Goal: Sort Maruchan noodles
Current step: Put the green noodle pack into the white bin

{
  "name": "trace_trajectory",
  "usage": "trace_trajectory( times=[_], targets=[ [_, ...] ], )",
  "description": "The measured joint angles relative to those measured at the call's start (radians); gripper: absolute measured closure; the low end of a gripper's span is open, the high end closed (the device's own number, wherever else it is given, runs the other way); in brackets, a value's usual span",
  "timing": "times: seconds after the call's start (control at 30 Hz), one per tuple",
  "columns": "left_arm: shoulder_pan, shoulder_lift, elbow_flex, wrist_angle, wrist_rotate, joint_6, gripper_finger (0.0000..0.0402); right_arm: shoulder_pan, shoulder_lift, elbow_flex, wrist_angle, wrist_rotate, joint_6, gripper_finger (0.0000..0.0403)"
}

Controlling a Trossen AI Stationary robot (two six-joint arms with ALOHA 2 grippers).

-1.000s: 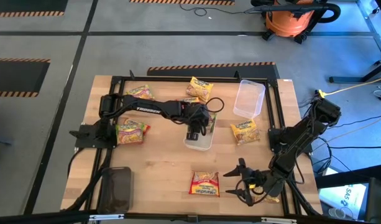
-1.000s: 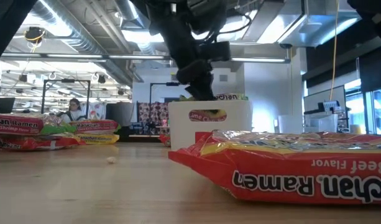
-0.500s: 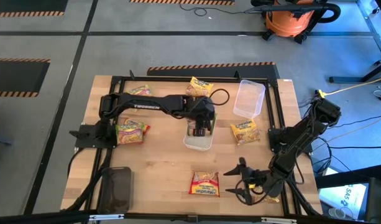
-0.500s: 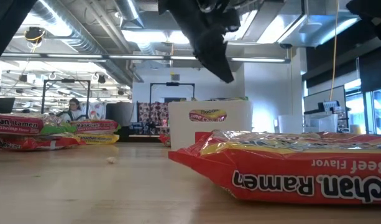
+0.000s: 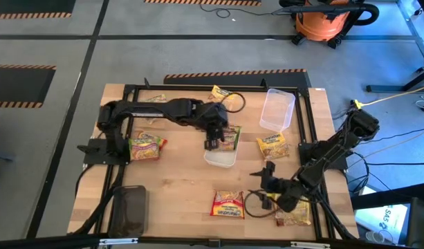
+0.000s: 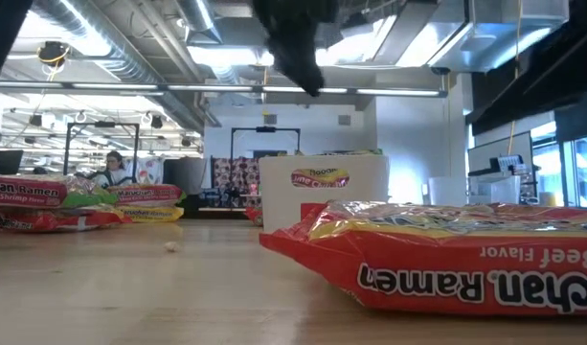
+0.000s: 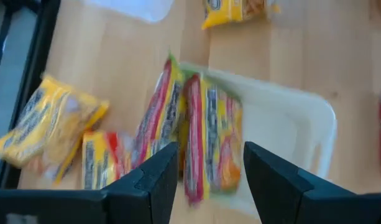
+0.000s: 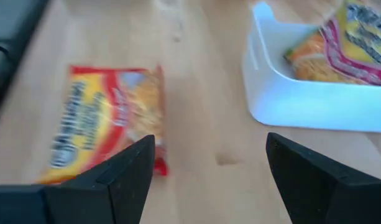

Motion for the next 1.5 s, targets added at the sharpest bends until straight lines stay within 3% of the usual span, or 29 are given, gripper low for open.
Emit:
trace_trajectory(
  times=[0.33, 0.6, 0.8, 0.97, 1.23, 1.5],
  targets=[
    [0.006, -0.278, -0.326, 0.028, -0.099, -0.248, 0.0227, -0.072, -0.001, -0.044, -0.041, -0.036, -0.022, 0.0119],
    [0.12, -0.443, -0.575, 0.034, -0.105, -0.364, 0.0227, -0.096, -0.001, -0.068, -0.042, -0.04, -0.022, 0.0119],
    [0.176, -0.417, -0.626, 0.068, -0.12, -0.343, 0.0227, -0.163, -0.001, -0.068, -0.074, -0.063, -0.022, 0.0119],
    [0.257, -0.343, -0.627, 0.07, -0.221, -0.321, 0.0227, -0.219, -0.001, -0.068, -0.122, -0.063, -0.023, 0.0119],
    [0.411, -0.242, -0.627, -0.016, -0.264, -0.321, 0.0227, -0.276, -0.001, -0.114, -0.122, -0.063, -0.043, 0.0119],
    [0.457, -0.198, -0.63, -0.106, -0.322, -0.342, 0.0227, -0.287, -0.001, -0.16, -0.085, -0.063, -0.021, 0.0119]
  ],
)
